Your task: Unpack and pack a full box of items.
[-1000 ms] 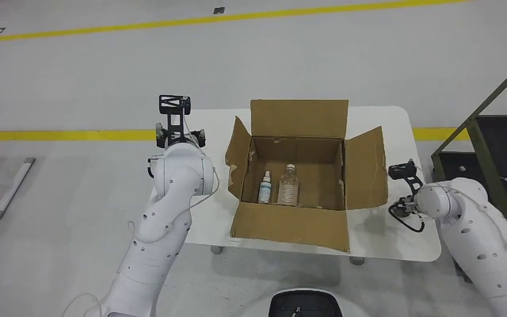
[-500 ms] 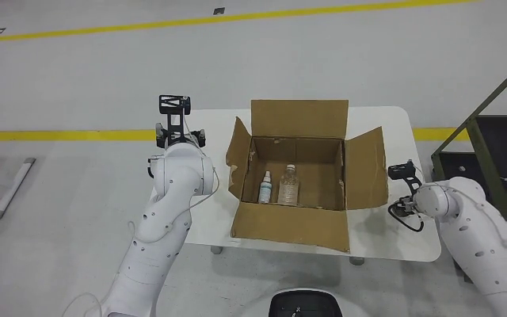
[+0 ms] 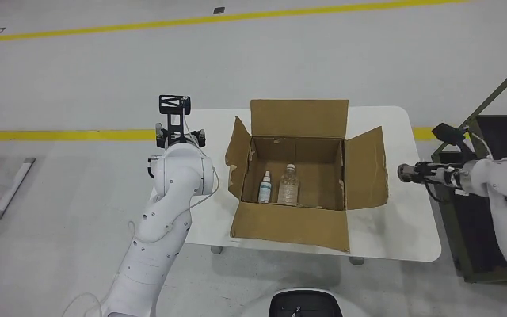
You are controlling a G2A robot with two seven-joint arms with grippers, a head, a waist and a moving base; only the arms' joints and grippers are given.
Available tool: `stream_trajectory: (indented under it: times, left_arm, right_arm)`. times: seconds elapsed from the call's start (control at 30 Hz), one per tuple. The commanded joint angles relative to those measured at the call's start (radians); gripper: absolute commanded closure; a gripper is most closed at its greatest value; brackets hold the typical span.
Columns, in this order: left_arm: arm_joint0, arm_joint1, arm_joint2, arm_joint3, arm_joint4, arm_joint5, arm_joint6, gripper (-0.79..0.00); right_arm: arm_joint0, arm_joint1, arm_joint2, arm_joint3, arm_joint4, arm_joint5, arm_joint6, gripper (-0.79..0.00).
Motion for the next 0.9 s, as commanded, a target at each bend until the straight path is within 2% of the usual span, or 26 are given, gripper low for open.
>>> stream_trajectory:
  times: [0.0, 0.2, 0.3, 0.43, 0.47, 0.53, 0.7, 0.87]
  left_arm:
    - [0.000, 0.000, 0.000, 0.000, 0.000, 0.000, 0.000, -0.785]
    - [0.000, 0.000, 0.000, 0.000, 0.000, 0.000, 0.000, -0.785]
    - [0.000, 0.000, 0.000, 0.000, 0.000, 0.000, 0.000, -0.785]
    - [0.000, 0.000, 0.000, 0.000, 0.000, 0.000, 0.000, -0.785]
    - [0.000, 0.000, 0.000, 0.000, 0.000, 0.000, 0.000, -0.785]
    - [0.000, 0.000, 0.000, 0.000, 0.000, 0.000, 0.000, -0.785]
    - [0.000, 0.000, 0.000, 0.000, 0.000, 0.000, 0.000, -0.785]
    - [0.000, 0.000, 0.000, 0.000, 0.000, 0.000, 0.000, -0.785]
  right_arm:
    - [-0.011, 0.002, 0.068, -0.023, 0.199, -0.008, 0.023, 0.000]
    - [-0.020, 0.003, 0.097, -0.109, 0.486, -0.056, 0.060, 0.000]
    - [-0.002, 0.005, 0.041, -0.156, 0.527, -0.064, 0.089, 0.000]
    - [0.040, 0.005, -0.087, -0.194, 0.439, -0.027, 0.060, 0.000]
    - [0.061, 0.005, -0.151, -0.203, 0.348, -0.001, 0.031, 0.000]
    - [0.089, 0.000, -0.242, -0.203, 0.294, 0.032, 0.006, 0.000]
    - [0.198, -0.026, -0.501, -0.116, 0.169, 0.086, -0.065, 0.000]
    - [0.288, -0.055, -0.698, -0.014, 0.019, 0.140, -0.140, 0.000]
